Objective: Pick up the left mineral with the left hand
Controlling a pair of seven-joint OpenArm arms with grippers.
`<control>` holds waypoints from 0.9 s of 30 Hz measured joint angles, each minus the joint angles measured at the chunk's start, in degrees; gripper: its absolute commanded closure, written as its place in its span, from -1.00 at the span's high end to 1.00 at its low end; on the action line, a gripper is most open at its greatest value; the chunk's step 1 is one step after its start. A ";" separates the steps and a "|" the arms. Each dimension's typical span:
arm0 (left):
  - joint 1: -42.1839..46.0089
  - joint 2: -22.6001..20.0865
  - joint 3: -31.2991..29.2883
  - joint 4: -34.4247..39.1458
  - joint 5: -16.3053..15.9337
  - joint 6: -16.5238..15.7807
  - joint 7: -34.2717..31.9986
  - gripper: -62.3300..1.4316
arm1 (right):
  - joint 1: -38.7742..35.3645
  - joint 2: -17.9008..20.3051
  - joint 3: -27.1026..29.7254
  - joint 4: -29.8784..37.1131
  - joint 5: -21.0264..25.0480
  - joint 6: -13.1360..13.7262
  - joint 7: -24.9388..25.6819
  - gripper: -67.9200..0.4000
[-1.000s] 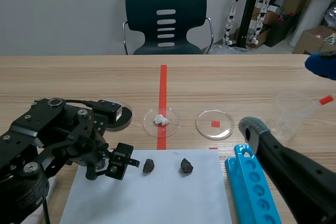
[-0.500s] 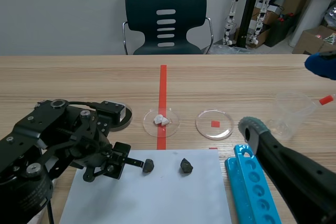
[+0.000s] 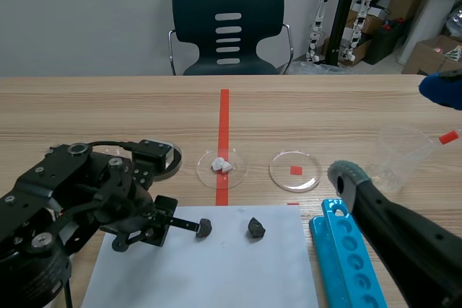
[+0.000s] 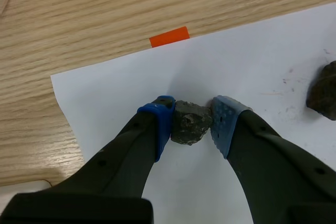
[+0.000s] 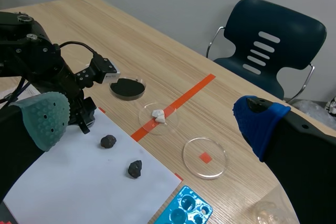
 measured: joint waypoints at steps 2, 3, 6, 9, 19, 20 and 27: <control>1.75 -1.25 -0.02 1.77 0.50 0.66 -4.26 -0.56 | 0.00 0.00 0.00 0.00 0.00 0.00 0.00 1.00; 2.67 -2.08 -0.07 3.26 0.50 0.61 -5.79 -0.56 | 0.00 0.00 0.00 0.00 0.00 0.00 0.00 1.00; 5.51 -4.37 -0.13 8.50 -0.22 0.63 -11.69 -0.56 | 0.00 0.00 0.00 0.00 0.00 0.00 0.00 1.00; 8.02 -6.01 -0.13 13.94 -1.05 0.59 -15.87 -0.56 | 0.00 0.00 0.00 0.00 -0.02 0.00 0.00 1.00; 18.25 -14.40 -0.13 29.05 -3.69 0.33 -29.99 -0.56 | 0.00 0.00 0.00 0.00 0.00 0.00 0.02 1.00; 19.43 -15.23 -0.13 30.05 -4.48 0.00 -31.95 -0.56 | 0.00 0.00 0.00 0.00 0.00 0.00 0.02 1.00; 27.56 -21.40 -0.11 35.98 -6.62 -2.54 -44.44 -0.56 | -0.02 0.00 0.00 0.00 0.00 -0.02 0.00 1.00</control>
